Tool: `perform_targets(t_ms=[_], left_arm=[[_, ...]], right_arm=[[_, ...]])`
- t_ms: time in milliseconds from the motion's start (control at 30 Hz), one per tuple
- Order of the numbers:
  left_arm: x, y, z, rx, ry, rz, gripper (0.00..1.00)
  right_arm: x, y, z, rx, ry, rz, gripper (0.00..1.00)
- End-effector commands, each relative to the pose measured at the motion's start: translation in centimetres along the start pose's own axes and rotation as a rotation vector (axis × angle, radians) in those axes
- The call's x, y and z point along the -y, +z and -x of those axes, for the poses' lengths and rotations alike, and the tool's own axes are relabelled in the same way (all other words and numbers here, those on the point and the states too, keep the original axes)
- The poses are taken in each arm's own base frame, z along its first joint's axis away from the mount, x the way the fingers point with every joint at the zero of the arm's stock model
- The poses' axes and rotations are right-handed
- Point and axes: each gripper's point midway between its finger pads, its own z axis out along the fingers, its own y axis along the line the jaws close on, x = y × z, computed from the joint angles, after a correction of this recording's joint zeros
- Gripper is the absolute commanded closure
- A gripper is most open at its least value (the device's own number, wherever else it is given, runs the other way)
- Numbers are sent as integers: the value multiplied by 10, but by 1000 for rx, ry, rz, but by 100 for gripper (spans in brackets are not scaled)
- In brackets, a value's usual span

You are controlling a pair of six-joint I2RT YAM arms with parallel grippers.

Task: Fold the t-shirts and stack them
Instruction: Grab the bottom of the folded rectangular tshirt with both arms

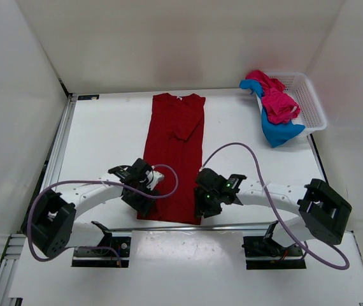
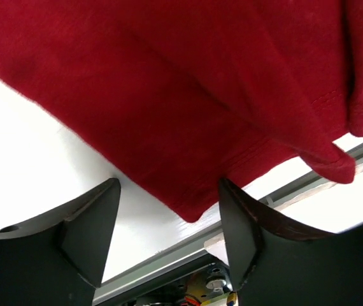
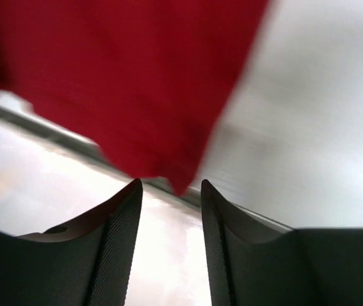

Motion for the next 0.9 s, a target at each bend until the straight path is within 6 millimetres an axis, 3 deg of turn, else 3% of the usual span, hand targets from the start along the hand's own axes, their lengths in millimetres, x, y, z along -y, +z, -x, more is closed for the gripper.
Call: perform_targets(t_ms=[0, 133, 167, 300, 333, 467, 500, 567, 700, 767, 867], left_arm=[[13, 9, 1, -26, 26, -51, 28], [20, 15, -2, -63, 61, -58, 44], [22, 15, -3, -65, 73, -60, 56], [23, 16, -5, -75, 80, -61, 86], [24, 14, -3, -62, 82, -62, 90], [25, 5, 4, -22, 87, -64, 90], [25, 3, 2, -27, 87, -63, 90], [24, -5, 6, 1, 90, -52, 90], [20, -28, 11, 3, 72, -28, 90], [14, -44, 28, 38, 40, -12, 90], [0, -63, 45, 67, -20, 12, 90]], right_arm=[[10, 4, -6, 6, 53, -18, 51], [12, 11, -13, -9, 78, 8, 42], [10, 13, -16, -26, 78, 18, 42], [5, 19, -19, -72, 64, 28, 42], [5, 22, -21, -88, 65, 31, 45], [-4, 25, -25, -123, 40, 82, 75], [-5, 24, -27, -131, 40, 89, 88], [-13, 21, -22, -125, 26, 113, 100], [-25, -3, 0, -42, 6, 124, 100], [-34, -25, 33, 50, 8, 154, 100], [-26, -46, 67, 103, 28, 132, 100]])
